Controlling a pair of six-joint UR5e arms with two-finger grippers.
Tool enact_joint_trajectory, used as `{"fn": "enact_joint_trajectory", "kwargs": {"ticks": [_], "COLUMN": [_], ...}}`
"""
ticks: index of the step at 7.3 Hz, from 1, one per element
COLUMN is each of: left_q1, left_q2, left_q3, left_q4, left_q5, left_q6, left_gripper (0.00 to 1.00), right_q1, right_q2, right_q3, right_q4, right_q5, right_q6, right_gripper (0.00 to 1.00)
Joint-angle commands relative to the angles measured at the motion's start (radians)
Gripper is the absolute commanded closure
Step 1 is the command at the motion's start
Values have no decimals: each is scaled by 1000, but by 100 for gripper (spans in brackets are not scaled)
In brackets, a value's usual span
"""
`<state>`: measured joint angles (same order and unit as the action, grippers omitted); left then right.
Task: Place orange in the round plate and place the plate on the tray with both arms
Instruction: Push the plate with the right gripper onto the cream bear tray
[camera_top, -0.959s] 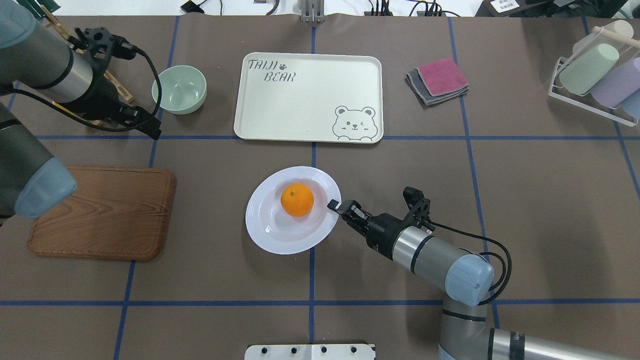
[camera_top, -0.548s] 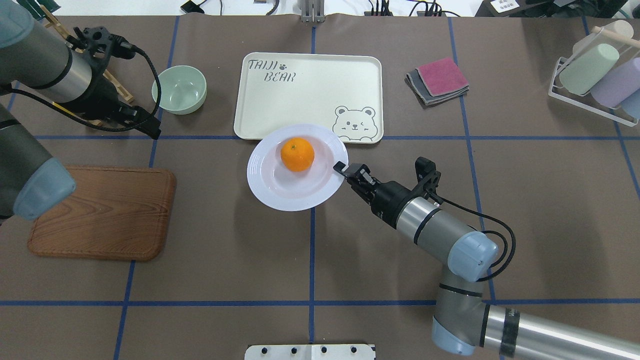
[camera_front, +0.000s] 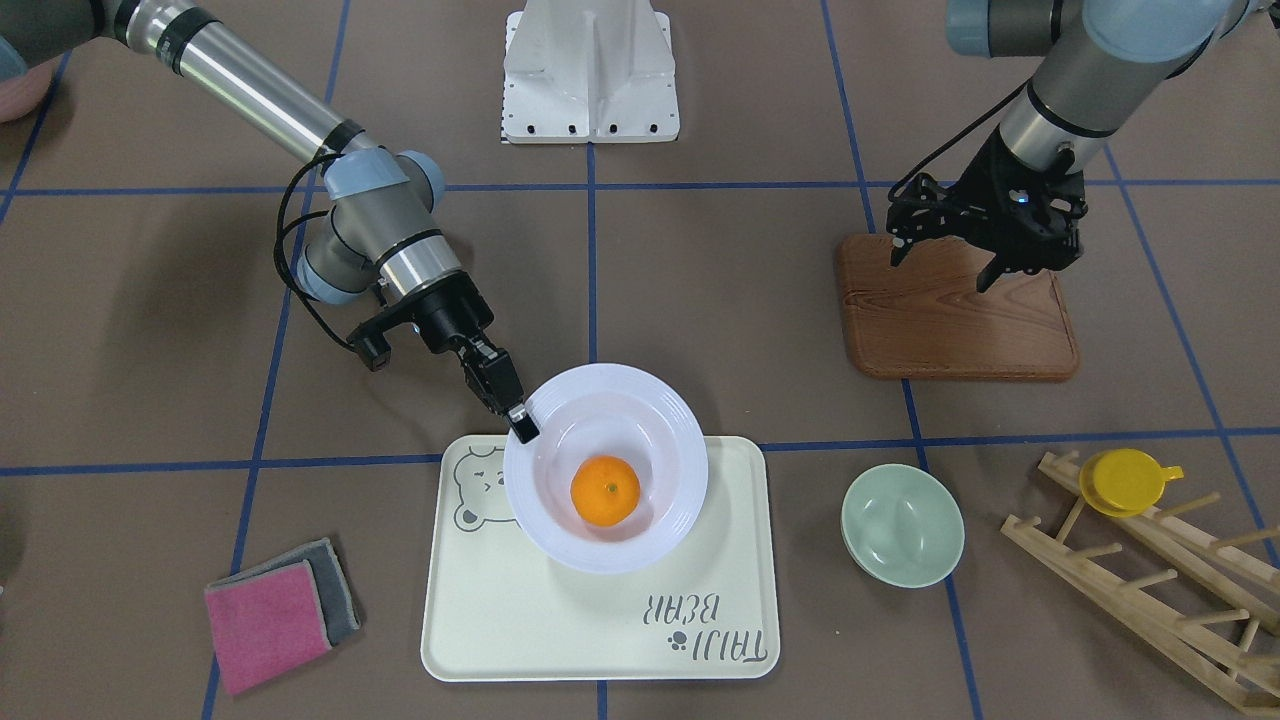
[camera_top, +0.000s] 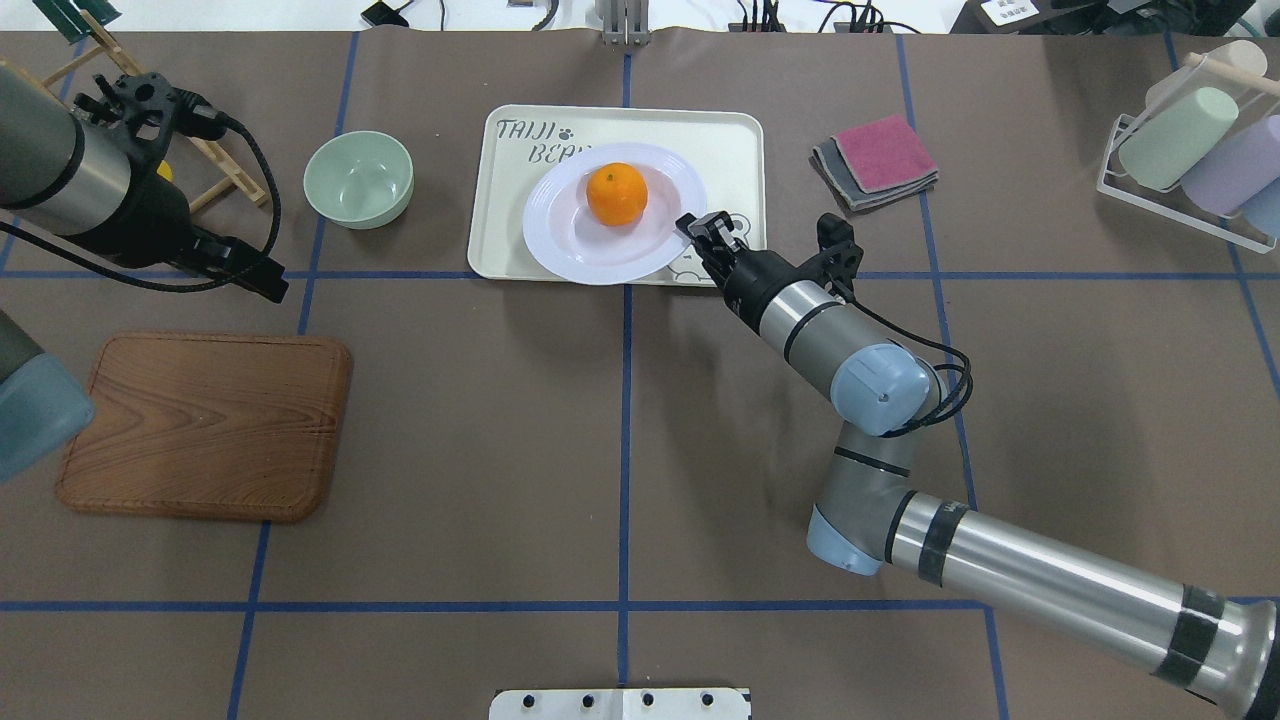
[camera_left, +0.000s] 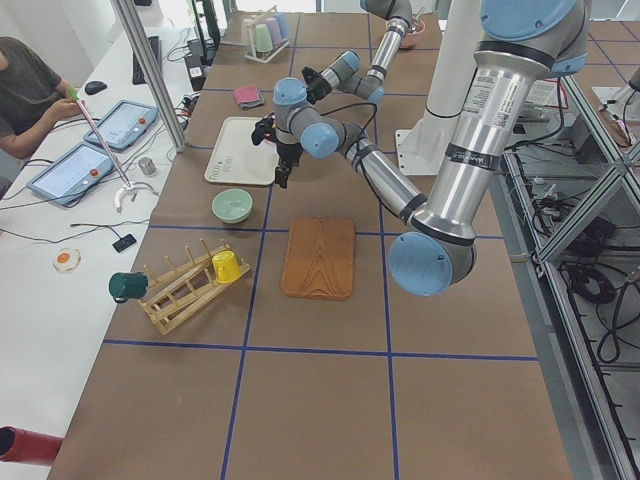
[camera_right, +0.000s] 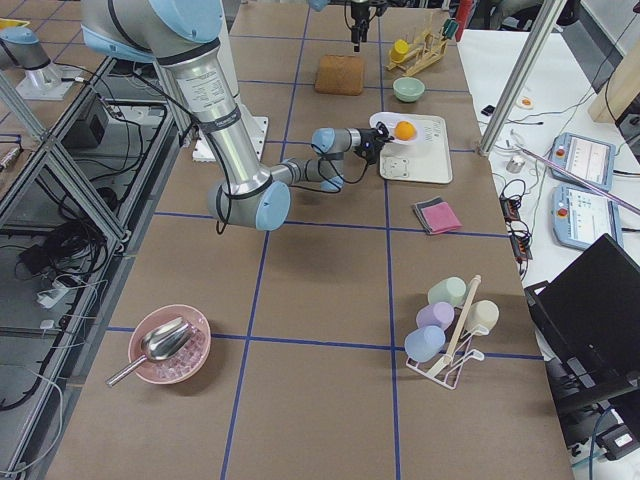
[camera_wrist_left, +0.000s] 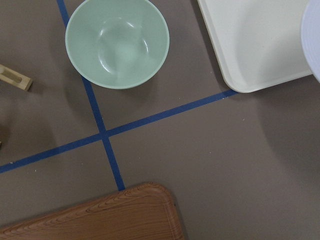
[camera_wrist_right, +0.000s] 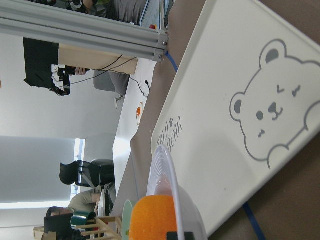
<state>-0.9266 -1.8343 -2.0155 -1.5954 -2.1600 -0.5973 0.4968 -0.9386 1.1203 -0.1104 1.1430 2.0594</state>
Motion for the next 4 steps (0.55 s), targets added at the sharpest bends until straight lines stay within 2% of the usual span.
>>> {"fn": "enact_joint_trajectory", "kwargs": {"ticks": [1,3,4], "left_q1": [0,2,2], "left_q2": [12,12,10], "left_q3": [-15,-20,-20], "left_q4": [0,0,0], "left_q5": [2,2,2], "left_q6": [-15,-15,-15], "left_gripper": [0,0,0], "right_q1": [43,51,51], "right_q2": [92,104,104], "right_q3": [-112,-138,-142], "right_q4": [-53,-61,-66], "right_q5": [1,3,4], "right_q6": [114,166,166], "right_gripper": [100,100,89]}}
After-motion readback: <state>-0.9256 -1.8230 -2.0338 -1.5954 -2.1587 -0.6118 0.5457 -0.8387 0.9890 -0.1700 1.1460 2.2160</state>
